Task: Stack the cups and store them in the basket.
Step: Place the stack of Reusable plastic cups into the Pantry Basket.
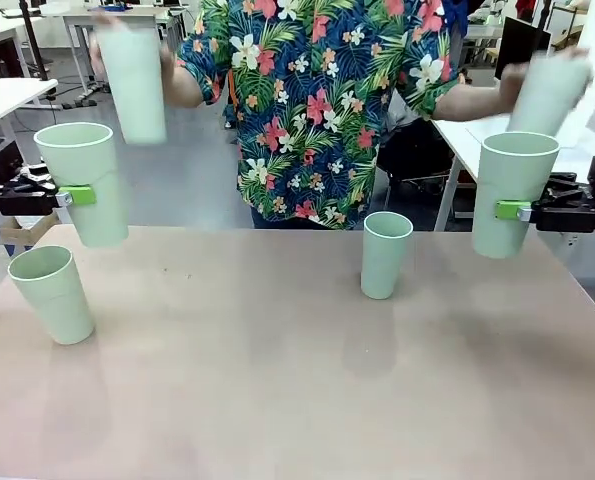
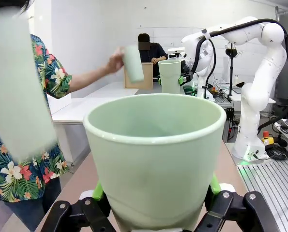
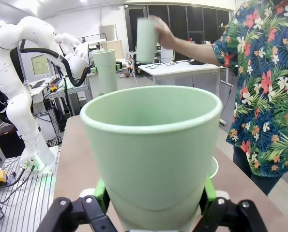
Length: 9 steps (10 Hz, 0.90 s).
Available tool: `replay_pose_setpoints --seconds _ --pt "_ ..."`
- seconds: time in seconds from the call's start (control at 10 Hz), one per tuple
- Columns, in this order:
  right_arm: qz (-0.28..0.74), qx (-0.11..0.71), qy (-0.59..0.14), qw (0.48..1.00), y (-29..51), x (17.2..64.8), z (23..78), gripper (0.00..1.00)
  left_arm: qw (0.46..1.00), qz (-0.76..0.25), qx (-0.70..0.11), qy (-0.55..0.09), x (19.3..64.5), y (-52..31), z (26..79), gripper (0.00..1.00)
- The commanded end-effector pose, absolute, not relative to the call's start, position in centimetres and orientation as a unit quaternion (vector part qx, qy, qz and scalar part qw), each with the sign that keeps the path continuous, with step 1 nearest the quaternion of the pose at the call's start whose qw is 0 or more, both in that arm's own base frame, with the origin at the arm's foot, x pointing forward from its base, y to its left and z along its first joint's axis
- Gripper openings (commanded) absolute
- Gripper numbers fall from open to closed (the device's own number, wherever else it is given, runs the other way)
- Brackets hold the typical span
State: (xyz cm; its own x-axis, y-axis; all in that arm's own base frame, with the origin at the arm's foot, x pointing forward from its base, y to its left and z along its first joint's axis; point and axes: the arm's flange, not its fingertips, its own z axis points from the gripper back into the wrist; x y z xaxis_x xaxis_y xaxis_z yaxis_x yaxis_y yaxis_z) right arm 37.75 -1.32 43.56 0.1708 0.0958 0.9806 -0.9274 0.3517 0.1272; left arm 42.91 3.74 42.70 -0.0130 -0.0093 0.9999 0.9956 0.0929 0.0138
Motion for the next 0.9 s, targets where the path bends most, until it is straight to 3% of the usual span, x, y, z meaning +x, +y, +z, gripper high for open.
replay_pose_setpoints --seconds 0.0,0.8 --pt "0.394 0.407 -0.51 0.648 -1.37 37.81 43.65 0.87 0.519 -0.484 -0.469 -0.525 42.8 3.68 42.97 0.87" --pt "0.394 0.407 -0.51 0.648 -1.37 37.81 43.65 0.87 0.519 -0.484 -0.469 -0.525 42.8 3.68 42.97 0.87"
